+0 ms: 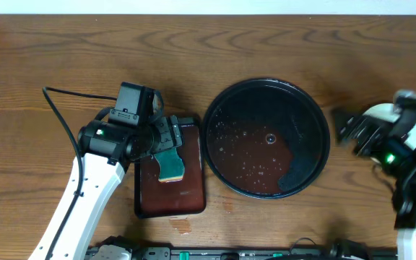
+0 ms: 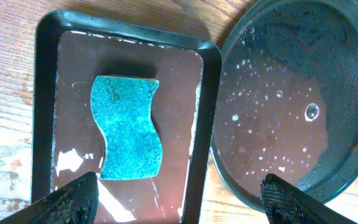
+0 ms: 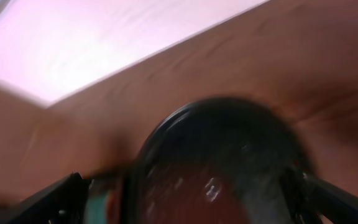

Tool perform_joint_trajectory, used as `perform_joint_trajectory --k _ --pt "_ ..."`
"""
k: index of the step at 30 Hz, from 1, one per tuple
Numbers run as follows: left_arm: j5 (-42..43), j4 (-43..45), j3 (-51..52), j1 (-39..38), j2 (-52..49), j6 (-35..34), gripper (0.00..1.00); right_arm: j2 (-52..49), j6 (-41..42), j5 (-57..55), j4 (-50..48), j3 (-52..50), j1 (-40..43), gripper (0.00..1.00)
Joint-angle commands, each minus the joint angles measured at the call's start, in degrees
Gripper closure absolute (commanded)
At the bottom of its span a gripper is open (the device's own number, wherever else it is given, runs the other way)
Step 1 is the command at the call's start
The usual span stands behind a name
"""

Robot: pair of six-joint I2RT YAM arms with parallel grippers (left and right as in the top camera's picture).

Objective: Clean dirty plates on tray and stack at the side

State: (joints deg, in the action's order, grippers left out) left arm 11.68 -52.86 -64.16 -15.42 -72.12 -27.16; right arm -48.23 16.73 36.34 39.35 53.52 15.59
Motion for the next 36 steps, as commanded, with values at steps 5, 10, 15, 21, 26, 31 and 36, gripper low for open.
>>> perform_joint_trajectory --k 5,10,15,21,26,31,36 --pt "-0.4 -0.2 -0.8 0.2 0.2 0.3 0.16 5.5 -2.0 1.2 11.1 0.4 -5.9 0.01" --pt "-0.4 -0.2 -0.8 0.2 0.2 0.3 0.16 5.0 -2.0 1.0 17.2 0.4 -6.7 0.01" --pt "-0.4 -0.2 -0.8 0.2 0.2 0.4 0.16 4.5 -4.9 -4.0 19.7 0.4 -8.1 0.01" --pt "-0.4 -0.2 -0.8 0.2 0.2 0.3 0.16 7.8 -19.4 -6.5 6.4 -2.0 -15.3 0.01" --pt "-0.4 -0.2 -0.8 0.2 0.2 0.3 0.16 14.9 -20.2 -15.6 -3.2 -11.7 -19.0 0.01" --pt "-0.4 -0.2 -0.8 0.2 0.2 0.4 0.16 26.4 -20.0 -15.3 -12.1 -24.4 -18.3 0.01" --pt "-0.4 -0.2 -0.8 0.2 0.2 0.4 0.16 38.5 -20.1 -15.4 -16.7 -35.2 -17.0 0.01"
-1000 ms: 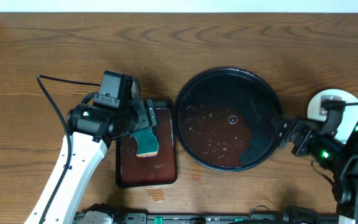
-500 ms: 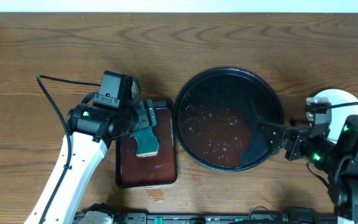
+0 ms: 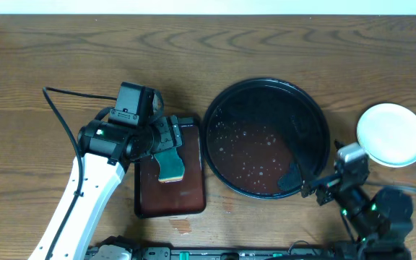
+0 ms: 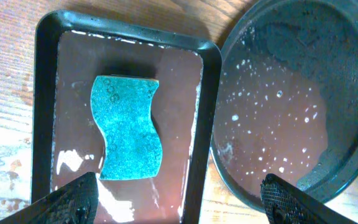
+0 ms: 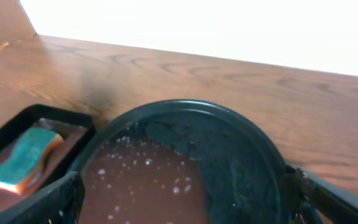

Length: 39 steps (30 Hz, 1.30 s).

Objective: Clean dirty plates on tray and stack at the side

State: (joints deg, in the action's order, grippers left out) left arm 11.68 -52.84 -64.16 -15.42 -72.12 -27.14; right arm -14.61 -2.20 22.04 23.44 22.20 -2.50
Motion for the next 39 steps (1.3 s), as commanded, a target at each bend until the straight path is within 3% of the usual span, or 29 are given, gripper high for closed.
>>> perform_joint_trajectory --k 1,5,15,39 --pt "-0.4 -0.2 -0.8 0.2 0.2 0.3 0.16 6.8 -1.2 -1.3 -0.8 -5.2 1.4 0.01" --pt "-0.4 -0.2 -0.8 0.2 0.2 0.3 0.16 14.4 -1.1 -1.2 -2.7 -11.0 2.0 0.01" --pt "-0.4 -0.2 -0.8 0.2 0.2 0.3 0.16 14.3 -1.2 -1.1 -21.0 -21.9 2.1 0.01" --pt "-0.4 -0.2 -0.8 0.2 0.2 0.3 0.16 14.3 -1.3 -1.2 -21.0 -21.9 2.1 0.01"
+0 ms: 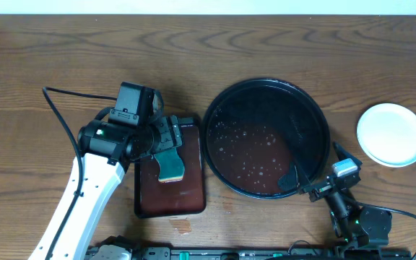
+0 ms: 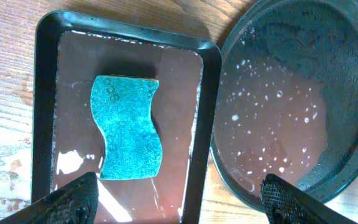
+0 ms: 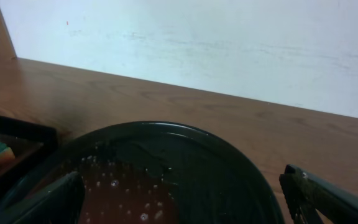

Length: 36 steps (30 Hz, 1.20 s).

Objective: Clean dirty plates on tray and stack at the side

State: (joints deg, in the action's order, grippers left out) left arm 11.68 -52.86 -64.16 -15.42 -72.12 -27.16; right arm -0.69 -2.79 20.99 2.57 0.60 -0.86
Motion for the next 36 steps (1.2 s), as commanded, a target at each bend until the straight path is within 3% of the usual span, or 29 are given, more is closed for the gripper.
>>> perform_joint_trajectory --k 1,9,12,19,24,36 --pt "-0.4 -0.2 -0.8 0.2 0.2 0.4 0.16 0.4 -0.7 -0.2 -0.1 -0.3 0.4 0.01" --pt "-0.9 0.0 -0.3 0.2 2.2 0.7 0.16 0.4 -0.7 -0.2 -0.1 -0.3 0.4 0.01" --pt "-7.3 2.1 1.9 0.3 7.0 1.9 0.16 0.4 -0.7 -0.2 -0.1 -0.3 0.4 0.01" --pt "-8.7 26.3 16.4 0.4 24.9 13.5 0.16 0.4 -0.7 -0.2 -0.1 -0.3 0.4 0.01" --pt "-7.6 40.2 28.5 4.6 38.0 17.5 0.16 0.4 -0.7 -0.2 -0.1 -0.3 0.4 0.01" --pt "-7.7 50.3 50.8 12.0 66.3 19.9 0.16 0.4 -0.7 -0.2 -0.1 -0.3 0.4 0.01"
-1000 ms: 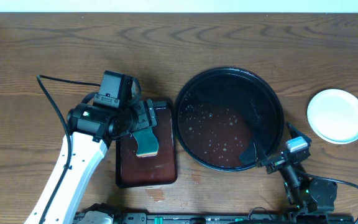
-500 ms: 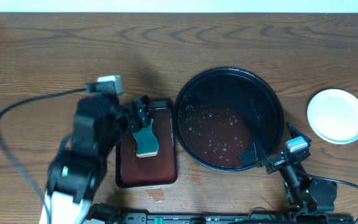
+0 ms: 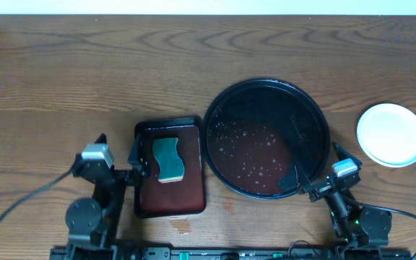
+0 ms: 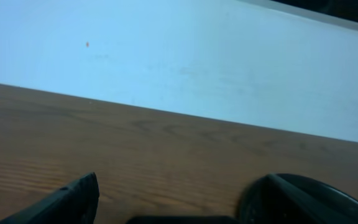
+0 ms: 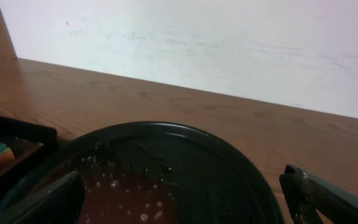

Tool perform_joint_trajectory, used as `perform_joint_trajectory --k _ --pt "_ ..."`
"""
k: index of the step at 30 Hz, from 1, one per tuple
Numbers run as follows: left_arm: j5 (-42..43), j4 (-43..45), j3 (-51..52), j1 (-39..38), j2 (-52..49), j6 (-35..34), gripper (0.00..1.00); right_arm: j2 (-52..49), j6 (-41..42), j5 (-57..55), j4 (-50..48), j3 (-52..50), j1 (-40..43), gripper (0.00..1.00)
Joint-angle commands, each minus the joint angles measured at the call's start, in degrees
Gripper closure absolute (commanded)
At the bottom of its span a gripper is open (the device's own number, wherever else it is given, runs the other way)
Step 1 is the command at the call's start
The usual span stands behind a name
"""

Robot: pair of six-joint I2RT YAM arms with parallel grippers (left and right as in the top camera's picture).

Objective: Clean dirty plates on tray and stack at the side

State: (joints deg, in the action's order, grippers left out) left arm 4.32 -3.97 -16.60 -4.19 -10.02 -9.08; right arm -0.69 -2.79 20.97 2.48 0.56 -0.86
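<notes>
A clean white plate (image 3: 391, 133) lies alone on the table at the far right. The round black tray (image 3: 267, 137) holds brown soapy water and no plate. A blue-green sponge (image 3: 167, 159) lies in the small rectangular tray (image 3: 144, 204). My left gripper (image 3: 118, 165) is low at the front left, open and empty, facing the rectangular tray's left rim. My right gripper (image 3: 315, 188) is low at the front right, open and empty, at the round tray's (image 5: 229, 180) near rim. The left wrist view shows wood, the wall and the round tray's edge (image 4: 303, 193).
A pale wall (image 5: 229, 43) runs along the table's far edge. Bare wood (image 3: 63, 72) covers the left and back of the table. Wet patches (image 3: 180, 225) mark the wood by the rectangular tray's front.
My left arm has left its place above the sponge tray and now sits folded low at the front left, its camera looking across the table. The right arm, plate and trays are unchanged.
First my right gripper was at the far right by the white plate, and my left hung open over the sponge. Then the plate lay alone on the table with the right arm low at the front. Now both arms rest low at the front edge.
</notes>
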Motion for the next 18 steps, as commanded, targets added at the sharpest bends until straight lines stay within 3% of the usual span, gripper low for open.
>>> perform_joint_trajectory --k 1,9,18 --pt "-0.3 2.4 4.7 0.8 5.9 1.8 0.16 0.4 -0.7 -0.2 0.0 -0.3 0.4 0.01" --pt "-0.3 14.4 16.1 0.5 9.9 1.7 0.16 0.4 -0.7 -0.2 0.0 -0.3 0.4 0.01" --pt "-0.3 12.1 16.4 0.5 9.9 1.6 0.16 0.4 -0.7 -0.2 0.0 -0.3 0.4 0.01"
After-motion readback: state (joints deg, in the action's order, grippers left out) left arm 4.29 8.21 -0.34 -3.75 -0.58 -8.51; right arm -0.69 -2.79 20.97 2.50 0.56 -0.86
